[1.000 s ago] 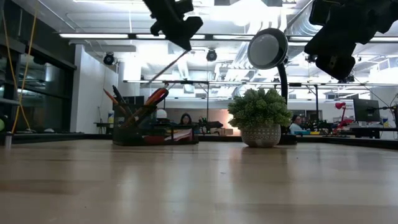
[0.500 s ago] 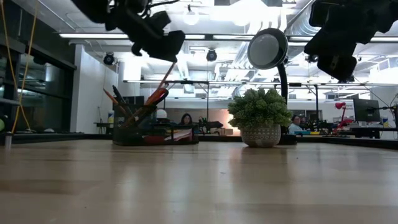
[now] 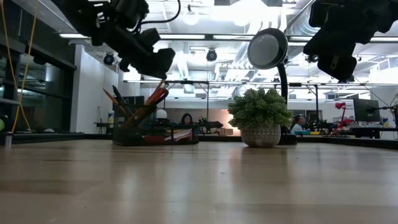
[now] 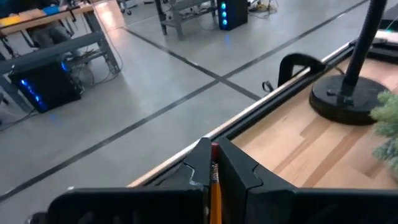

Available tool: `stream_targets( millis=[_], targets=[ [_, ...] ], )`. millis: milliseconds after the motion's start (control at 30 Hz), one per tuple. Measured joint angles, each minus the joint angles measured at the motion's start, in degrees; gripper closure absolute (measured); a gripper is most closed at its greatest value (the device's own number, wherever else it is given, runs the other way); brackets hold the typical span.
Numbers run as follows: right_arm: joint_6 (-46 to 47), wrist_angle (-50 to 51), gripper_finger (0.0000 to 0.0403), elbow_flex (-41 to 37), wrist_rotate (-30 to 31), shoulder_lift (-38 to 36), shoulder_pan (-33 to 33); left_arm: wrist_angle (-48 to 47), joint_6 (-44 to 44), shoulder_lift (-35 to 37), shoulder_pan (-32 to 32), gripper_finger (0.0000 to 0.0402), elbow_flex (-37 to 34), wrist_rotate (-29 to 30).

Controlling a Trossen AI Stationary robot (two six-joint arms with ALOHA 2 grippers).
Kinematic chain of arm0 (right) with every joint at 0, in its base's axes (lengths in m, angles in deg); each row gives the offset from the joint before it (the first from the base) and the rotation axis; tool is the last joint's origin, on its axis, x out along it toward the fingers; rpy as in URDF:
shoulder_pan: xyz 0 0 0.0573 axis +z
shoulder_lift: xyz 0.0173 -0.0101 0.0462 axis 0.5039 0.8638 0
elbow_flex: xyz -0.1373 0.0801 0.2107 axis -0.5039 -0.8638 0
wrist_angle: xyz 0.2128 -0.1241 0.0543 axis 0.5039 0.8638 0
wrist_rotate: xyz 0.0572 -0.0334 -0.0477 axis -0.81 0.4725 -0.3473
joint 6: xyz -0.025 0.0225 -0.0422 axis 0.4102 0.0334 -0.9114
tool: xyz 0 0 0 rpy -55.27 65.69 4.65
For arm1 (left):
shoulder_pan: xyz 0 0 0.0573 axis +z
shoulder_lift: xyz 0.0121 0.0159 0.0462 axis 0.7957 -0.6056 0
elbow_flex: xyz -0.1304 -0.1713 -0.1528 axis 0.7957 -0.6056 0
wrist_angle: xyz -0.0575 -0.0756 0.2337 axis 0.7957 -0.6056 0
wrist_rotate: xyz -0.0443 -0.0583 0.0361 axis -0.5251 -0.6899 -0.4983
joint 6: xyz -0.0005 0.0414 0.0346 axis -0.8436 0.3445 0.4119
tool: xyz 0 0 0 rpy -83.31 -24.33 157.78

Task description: Pick and place office supplies into organizer

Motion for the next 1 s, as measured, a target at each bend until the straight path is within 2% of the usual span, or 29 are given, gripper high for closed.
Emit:
stream_targets(
  millis=[333,567,1000],
  targets=[
    [1.0,0.0,0.0391,0.0,0.1,0.0,0.0,0.2,-7.6,0.0,0.0,0.0401,-5.3,0.9],
    [0.9,0.0,0.0391,0.0,0.8,0.0,0.0,0.7,-8.8,0.3,0.0,0.0396,-5.4,1.0],
    [0.9,0.0,0.0391,0.0,1.1,0.0,0.0,-0.3,-6.3,5.7,0.0,0.0333,-5.4,2.1]
  ],
)
